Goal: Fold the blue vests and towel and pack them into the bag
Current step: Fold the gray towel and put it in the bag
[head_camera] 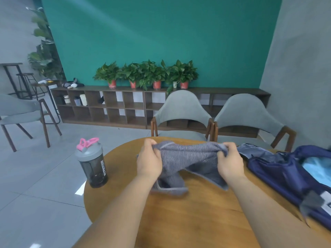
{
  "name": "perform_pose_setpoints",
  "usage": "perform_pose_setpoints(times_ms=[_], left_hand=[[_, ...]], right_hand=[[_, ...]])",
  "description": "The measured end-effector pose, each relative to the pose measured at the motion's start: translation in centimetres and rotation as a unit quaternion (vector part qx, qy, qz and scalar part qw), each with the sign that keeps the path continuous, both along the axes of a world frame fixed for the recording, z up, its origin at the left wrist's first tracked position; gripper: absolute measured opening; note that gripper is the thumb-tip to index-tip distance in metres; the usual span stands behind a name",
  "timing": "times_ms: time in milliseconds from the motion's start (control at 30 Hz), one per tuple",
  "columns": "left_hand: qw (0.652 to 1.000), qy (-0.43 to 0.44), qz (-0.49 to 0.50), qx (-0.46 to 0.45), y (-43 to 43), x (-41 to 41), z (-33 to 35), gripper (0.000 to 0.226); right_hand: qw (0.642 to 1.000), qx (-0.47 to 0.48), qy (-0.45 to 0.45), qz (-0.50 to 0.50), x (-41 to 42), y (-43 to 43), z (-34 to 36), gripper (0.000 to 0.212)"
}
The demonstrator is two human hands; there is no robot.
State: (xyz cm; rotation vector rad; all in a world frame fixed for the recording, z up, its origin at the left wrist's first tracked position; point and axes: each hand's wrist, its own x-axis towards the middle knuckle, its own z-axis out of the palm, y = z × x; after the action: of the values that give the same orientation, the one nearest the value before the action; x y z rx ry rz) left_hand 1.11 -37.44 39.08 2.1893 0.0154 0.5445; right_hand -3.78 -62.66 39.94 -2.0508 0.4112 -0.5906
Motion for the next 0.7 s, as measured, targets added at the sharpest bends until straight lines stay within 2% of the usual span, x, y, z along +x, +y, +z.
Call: perform_pose_setpoints(times_ms=[133, 300, 400, 500, 600, 700], left_hand=[[0.995, -0.038, -0.075, 0.045, -0.1, 1.4, 4.0, 0.009], [0.98, -0.085, -0.147, 0.102, 0.7, 2.8, 8.4, 0.027], [0.972, -0.104, -0.137, 0.159, 1.0, 3.4, 9.7, 0.027], [0.971, -0.116, -0.086, 0.188, 1.1, 3.9, 10.9, 0.02], [0.972, -0.135, -0.039, 0.186, 1.1, 3.9, 13.0, 0.02], [0.976, -0.177, -0.075, 0.102, 0.3, 3.0, 15.8, 0.02]], right_hand=[[0.998, -0.024, -0.064, 0.012, 0.5, -1.3, 3.7, 0.031], [0.993, -0.058, -0.1, -0.004, 0.5, -3.8, 7.8, 0.038], [0.99, -0.081, -0.117, -0.012, 0.2, -4.9, 9.2, 0.039], [0.984, -0.086, -0.155, -0.036, -0.1, -5.7, 11.1, 0.038], [0.972, -0.076, -0.21, -0.075, -0.7, -6.3, 13.8, 0.037], [0.951, -0.043, -0.288, -0.104, -1.3, -6.3, 17.0, 0.039]])
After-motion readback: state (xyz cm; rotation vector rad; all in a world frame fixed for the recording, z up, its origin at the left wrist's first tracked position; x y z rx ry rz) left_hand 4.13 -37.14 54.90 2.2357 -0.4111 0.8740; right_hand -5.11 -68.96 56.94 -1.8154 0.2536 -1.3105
